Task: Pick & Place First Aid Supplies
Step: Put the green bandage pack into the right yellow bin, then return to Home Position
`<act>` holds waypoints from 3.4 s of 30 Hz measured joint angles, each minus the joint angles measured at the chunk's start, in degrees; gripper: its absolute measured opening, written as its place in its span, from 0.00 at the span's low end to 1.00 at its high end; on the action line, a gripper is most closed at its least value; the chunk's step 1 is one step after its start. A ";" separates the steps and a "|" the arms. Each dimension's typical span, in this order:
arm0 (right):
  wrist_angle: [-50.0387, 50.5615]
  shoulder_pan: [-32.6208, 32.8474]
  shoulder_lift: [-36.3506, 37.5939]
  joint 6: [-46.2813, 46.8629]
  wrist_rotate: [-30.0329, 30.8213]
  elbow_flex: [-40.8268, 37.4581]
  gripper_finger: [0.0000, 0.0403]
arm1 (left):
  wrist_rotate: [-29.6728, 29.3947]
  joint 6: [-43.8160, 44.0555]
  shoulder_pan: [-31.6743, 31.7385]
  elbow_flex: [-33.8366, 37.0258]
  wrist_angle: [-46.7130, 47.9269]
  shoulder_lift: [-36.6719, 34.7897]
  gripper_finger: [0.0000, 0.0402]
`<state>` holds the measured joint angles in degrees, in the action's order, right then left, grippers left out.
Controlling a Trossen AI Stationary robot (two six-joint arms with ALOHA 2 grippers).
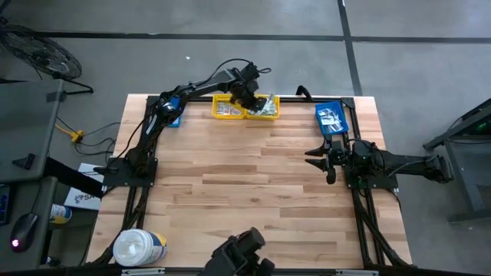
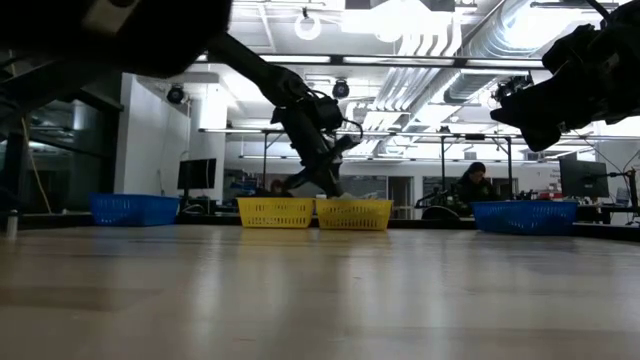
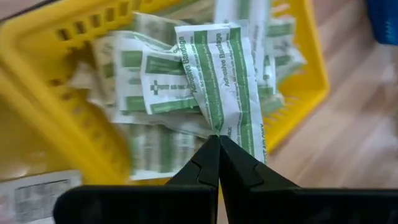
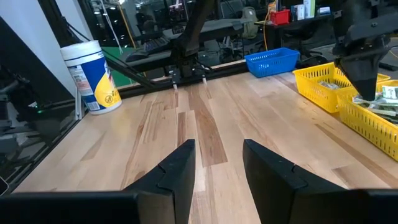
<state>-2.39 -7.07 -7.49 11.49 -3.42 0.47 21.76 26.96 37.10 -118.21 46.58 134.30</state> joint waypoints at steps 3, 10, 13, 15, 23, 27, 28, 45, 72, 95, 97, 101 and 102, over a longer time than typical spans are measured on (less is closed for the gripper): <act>0.02 -0.01 0.00 0.00 0.00 0.01 0.32 | -1.79 0.81 0.04 0.00 0.60 0.00 0.00; 0.02 -0.01 0.00 0.00 -0.01 0.00 0.32 | -6.13 0.30 0.04 0.00 2.01 0.00 0.00; 0.02 0.00 0.00 0.00 0.00 0.00 0.32 | -10.27 0.17 0.04 0.00 2.49 0.00 0.00; 0.04 -0.02 0.00 0.00 -0.01 0.02 0.32 | -11.06 -0.49 0.04 0.00 2.44 0.00 0.00; 0.02 0.00 0.00 0.00 -0.01 0.01 0.32 | -12.20 -3.12 0.00 0.00 2.44 0.00 0.00; 0.03 -0.02 0.00 0.00 -0.01 0.02 0.32 | -12.01 -3.24 0.00 0.00 2.44 0.00 0.05; 0.04 -0.02 0.00 0.00 -0.02 0.01 0.32 | -11.71 -3.55 0.00 0.00 2.42 0.00 0.07; 0.03 0.00 0.00 0.00 0.00 0.01 0.32 | -13.28 -8.98 -3.26 -11.50 10.82 -0.11 0.35; 0.04 -0.01 0.00 0.00 -0.02 0.01 0.32 | -27.53 -26.74 -22.71 -9.10 3.76 -6.50 0.35; 0.02 -0.02 0.00 0.00 0.00 0.00 0.32 | -7.74 -2.77 -29.26 56.83 -49.72 -37.11 0.35; 0.02 -0.02 0.00 0.00 -0.01 0.02 0.32 | -10.95 -0.64 -30.57 62.11 -53.34 -43.04 0.35; 0.01 -0.01 0.00 0.00 0.00 0.01 0.32 | -16.77 2.71 -32.60 72.32 -58.70 -52.71 0.35; 0.02 0.00 0.00 0.00 -0.01 0.00 0.32 | -17.15 3.23 -32.83 74.77 -60.30 -54.62 0.35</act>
<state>-2.37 -7.07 -7.49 11.49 -3.43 0.47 4.61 30.18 4.27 -43.44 -13.72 79.68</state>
